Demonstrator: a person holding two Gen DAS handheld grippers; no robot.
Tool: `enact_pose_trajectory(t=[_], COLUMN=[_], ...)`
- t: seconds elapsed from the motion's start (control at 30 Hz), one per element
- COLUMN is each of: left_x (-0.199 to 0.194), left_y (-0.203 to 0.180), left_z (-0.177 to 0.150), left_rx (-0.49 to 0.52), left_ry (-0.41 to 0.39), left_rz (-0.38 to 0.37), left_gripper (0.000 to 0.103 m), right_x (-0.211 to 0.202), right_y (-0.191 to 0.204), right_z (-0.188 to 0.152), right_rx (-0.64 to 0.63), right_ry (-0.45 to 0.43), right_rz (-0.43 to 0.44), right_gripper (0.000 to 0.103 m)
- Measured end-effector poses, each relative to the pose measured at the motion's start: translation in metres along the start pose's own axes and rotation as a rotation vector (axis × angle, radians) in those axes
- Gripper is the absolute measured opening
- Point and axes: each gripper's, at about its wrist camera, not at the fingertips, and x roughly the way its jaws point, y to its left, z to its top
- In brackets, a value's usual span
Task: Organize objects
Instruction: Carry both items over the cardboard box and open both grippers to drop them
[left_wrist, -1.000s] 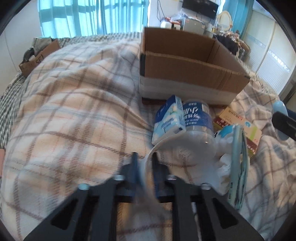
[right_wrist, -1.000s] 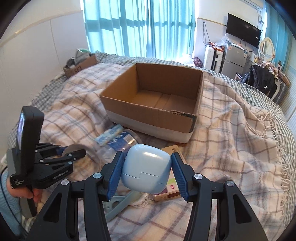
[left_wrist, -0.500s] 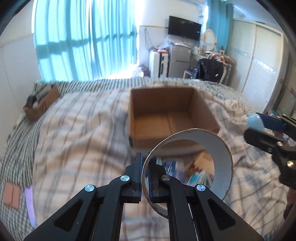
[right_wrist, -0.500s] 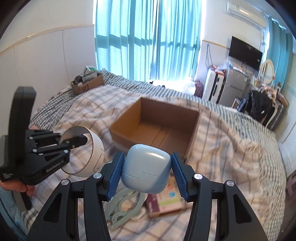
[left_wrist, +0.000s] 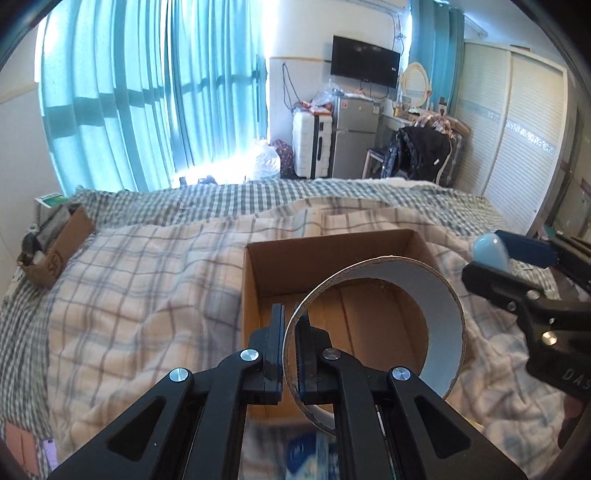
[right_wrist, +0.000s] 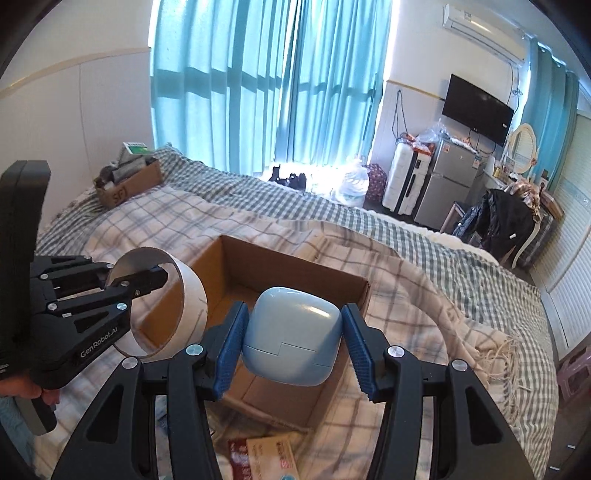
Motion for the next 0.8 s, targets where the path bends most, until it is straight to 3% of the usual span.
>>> enact_pose_trajectory(t=[0.17,0.37,0.47,0.53,0.7,0.8], left_x=[0.042,0.065,0.065,0.059,0.027,0.001], left_y=[0.0,-0.007,-0.013,-0.015,-0.015,-0.012], left_z=[-0.004,-0.017,-0.02,-0.02,-0.017,-0.015], left_rx=[0.017,0.037,0.05,0.045,0.021,0.0], left_ry=[0.046,0.075,0.093,0.094,0.074,0.057], left_rz=[0.018,-0.002,0.005,0.028,0.008,0.005], left_gripper=[0.005,0.011,0.034,0.07,0.085,0.085], right_x=[0.056,0.081,0.069,0.055,0.012,-0.018], right_y=[-0.01,-0.02,-0.022,-0.022,-0.021,-0.019], right_z=[-0.009,-0.024,-0.023,-0.02,-0.013,-0.008], right_rx=[0.029,0.05,0.06,0.066,0.074,0.065], right_ry=[0.068,0.12,0.092,0.062,0.015,-0.014], right_rz=[0.02,0.035,0.031,0.019,-0.012,-0.028], right_gripper=[0.052,0.052,0.072,0.075,0.076,0.076])
